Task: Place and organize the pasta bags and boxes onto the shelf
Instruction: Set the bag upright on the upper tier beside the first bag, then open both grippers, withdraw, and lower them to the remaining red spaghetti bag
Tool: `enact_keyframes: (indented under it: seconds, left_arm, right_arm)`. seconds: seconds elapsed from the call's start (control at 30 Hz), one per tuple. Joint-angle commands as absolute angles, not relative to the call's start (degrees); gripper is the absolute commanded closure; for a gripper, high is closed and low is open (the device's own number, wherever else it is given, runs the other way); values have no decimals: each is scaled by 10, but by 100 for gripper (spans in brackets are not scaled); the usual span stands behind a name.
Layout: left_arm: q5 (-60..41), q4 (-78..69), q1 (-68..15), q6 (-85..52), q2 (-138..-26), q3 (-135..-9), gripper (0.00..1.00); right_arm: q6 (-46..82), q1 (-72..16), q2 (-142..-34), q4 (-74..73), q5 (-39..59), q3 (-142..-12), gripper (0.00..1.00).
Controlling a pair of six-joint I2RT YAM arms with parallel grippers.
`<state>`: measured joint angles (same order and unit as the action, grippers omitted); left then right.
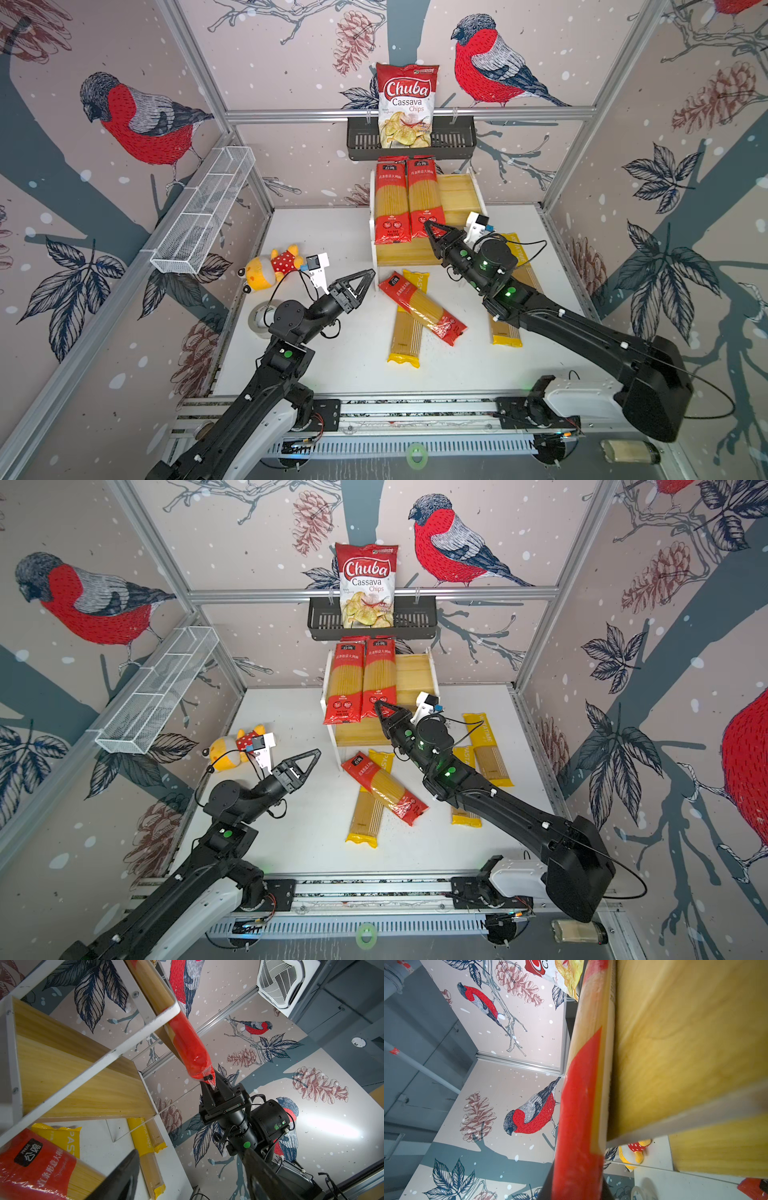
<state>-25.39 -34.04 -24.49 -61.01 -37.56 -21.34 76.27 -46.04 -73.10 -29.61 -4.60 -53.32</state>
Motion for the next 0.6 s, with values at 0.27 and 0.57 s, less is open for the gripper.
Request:
enact_keyframes:
  seconds: [0.27,0.57]
  left_arm:
    - [-252,-360,-248,-600,-378,-210,22]
    - [-243,-344,-257,-579,-363,-192,22]
  right_arm:
    - [750,-462,-724,-322,-25,-535,68]
    - [706,-464,-676,-289,-16,-503,37]
